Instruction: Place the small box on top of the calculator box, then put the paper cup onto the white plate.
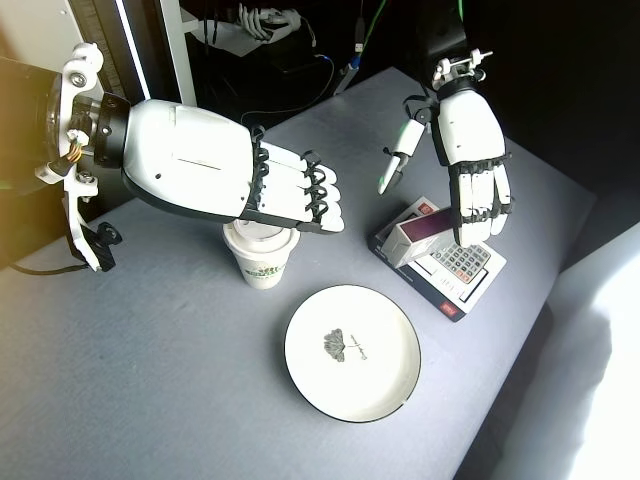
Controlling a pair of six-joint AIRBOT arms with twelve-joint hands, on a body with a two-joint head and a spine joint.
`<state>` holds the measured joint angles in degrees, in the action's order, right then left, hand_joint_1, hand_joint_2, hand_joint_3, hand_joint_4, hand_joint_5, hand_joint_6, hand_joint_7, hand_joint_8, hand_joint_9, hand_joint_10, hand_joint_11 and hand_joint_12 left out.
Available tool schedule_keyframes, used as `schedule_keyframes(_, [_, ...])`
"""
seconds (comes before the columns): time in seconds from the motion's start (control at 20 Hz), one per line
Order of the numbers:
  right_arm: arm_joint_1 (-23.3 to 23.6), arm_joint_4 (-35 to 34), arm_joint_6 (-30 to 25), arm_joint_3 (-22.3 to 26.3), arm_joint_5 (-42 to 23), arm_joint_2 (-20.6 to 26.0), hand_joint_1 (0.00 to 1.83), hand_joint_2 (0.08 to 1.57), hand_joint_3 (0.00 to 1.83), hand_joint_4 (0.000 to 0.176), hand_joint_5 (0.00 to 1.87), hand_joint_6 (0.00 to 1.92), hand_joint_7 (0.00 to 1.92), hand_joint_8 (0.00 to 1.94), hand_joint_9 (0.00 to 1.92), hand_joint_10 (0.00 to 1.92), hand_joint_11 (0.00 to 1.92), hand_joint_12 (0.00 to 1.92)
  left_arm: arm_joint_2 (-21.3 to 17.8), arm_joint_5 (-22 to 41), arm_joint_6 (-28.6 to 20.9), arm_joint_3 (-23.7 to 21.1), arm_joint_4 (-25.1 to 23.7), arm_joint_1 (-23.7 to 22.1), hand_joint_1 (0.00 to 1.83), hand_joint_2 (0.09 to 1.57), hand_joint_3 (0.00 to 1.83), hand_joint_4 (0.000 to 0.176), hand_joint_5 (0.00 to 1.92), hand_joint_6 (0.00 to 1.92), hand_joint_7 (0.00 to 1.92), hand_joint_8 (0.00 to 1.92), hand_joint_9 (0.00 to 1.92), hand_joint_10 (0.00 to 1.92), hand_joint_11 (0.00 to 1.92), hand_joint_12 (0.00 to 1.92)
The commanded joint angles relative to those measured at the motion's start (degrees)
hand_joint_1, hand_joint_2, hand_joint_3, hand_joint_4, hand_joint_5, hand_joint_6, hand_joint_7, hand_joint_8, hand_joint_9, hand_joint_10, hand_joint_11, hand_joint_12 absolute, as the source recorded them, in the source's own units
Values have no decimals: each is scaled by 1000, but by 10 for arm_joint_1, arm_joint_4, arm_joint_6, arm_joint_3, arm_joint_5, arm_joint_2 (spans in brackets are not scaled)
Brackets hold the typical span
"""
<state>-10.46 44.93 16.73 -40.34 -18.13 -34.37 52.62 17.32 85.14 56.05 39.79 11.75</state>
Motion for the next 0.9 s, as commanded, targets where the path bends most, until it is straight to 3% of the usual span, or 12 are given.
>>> schedule_keyframes(0.0, [6, -4, -11, -3, -62, 6, 1080, 769, 4, 0, 0, 0, 0, 0, 0, 0, 40, 21, -12, 53, -39, -4, -42, 2, 378, 1007, 4, 0, 216, 1, 281, 4, 275, 7, 0, 537])
schedule_keyframes(0.35, [2, 1, -42, -8, -81, 5, 1165, 801, 13, 0, 0, 0, 0, 0, 0, 0, 0, 0, -87, 119, -320, -73, -352, 66, 332, 1016, 2, 0, 208, 1, 262, 1, 251, 3, 0, 519])
schedule_keyframes(0.45, [2, -6, -40, -7, -84, 4, 1219, 807, 14, 0, 0, 0, 0, 0, 0, 0, 8, 4, -109, 175, -391, -86, -441, 95, 350, 1023, 2, 0, 248, 9, 311, 10, 299, 15, 0, 621])
schedule_keyframes(0.6, [1, -6, -41, -7, -84, 5, 1251, 853, 25, 0, 0, 0, 0, 0, 0, 0, 48, 33, -143, 214, -463, -103, -538, 132, 269, 1063, 10, 0, 262, 2, 321, 0, 303, 4, 0, 614])
schedule_keyframes(0.65, [1, -6, -43, -7, -84, 5, 1250, 881, 0, 0, 0, 0, 0, 0, 0, 0, 9, 177, -151, 222, -478, -108, -560, 142, 246, 1076, 13, 0, 270, 5, 322, 1, 309, 5, 0, 615])
schedule_keyframes(0.85, [-7, 4, -49, -5, -75, 5, 1302, 911, 2, 0, 0, 0, 0, 0, 0, 0, 0, 263, -173, 253, -506, -120, -623, 166, 121, 1125, 13, 0, 277, 2, 325, 2, 313, 3, 0, 644])
